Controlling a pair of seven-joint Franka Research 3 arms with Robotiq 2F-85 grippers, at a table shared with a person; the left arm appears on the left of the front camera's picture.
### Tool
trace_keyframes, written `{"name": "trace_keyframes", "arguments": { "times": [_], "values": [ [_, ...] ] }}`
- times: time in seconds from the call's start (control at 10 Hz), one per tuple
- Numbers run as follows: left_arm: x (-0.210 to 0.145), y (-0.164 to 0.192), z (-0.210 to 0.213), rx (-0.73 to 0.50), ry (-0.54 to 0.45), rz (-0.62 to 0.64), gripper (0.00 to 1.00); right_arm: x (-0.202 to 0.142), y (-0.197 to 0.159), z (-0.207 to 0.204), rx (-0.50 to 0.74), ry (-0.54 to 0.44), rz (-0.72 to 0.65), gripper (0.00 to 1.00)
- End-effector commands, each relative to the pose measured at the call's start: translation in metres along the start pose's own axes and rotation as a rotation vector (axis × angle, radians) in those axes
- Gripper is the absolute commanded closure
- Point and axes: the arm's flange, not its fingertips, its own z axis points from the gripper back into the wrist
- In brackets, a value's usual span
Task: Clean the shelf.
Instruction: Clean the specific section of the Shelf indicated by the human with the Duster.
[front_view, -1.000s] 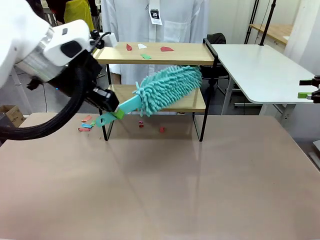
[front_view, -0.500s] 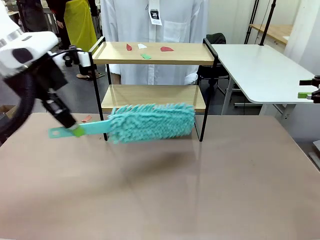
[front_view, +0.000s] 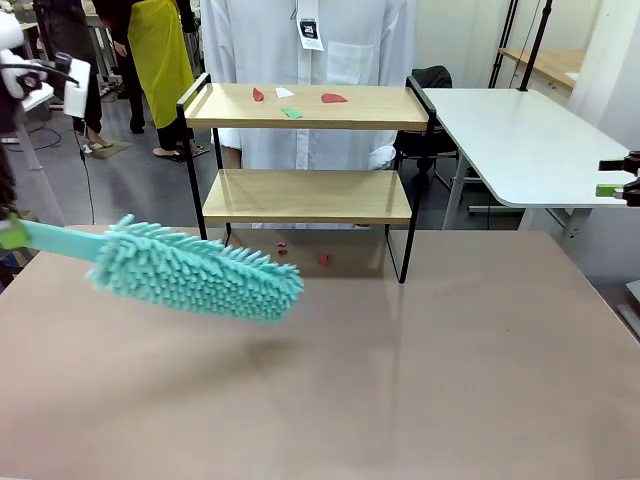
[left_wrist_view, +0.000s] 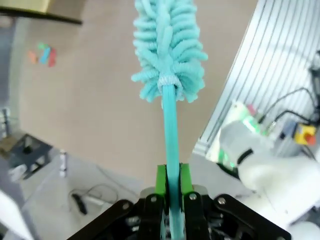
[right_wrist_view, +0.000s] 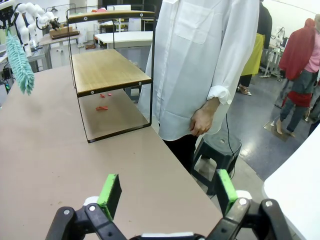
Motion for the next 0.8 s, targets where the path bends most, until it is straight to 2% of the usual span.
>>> {"name": "trace_keyframes", "arguments": {
  "times": [0.0, 0.2, 0.3, 0.7],
  "values": [
    [0.000, 0.015, 0.013, 0.019, 0.084, -0.046, 0.87, 0.008, 0.001, -0.002, -0.012, 0.020, -0.013, 0.00],
    [0.015, 0.016, 0.017, 0.017, 0.137, -0.076, 0.87, 0.008, 0.001, -0.002, -0.012, 0.020, -0.013, 0.00],
    [0.000, 0.010, 0.010, 0.010, 0.080, -0.017, 0.87, 0.008, 0.001, -0.002, -0.012, 0.020, -0.013, 0.00],
    [0.000, 0.010, 0.010, 0.010, 0.080, -0.017, 0.87, 0.008, 0.001, -0.002, -0.012, 0.020, -0.013, 0.00]
  ]
}}
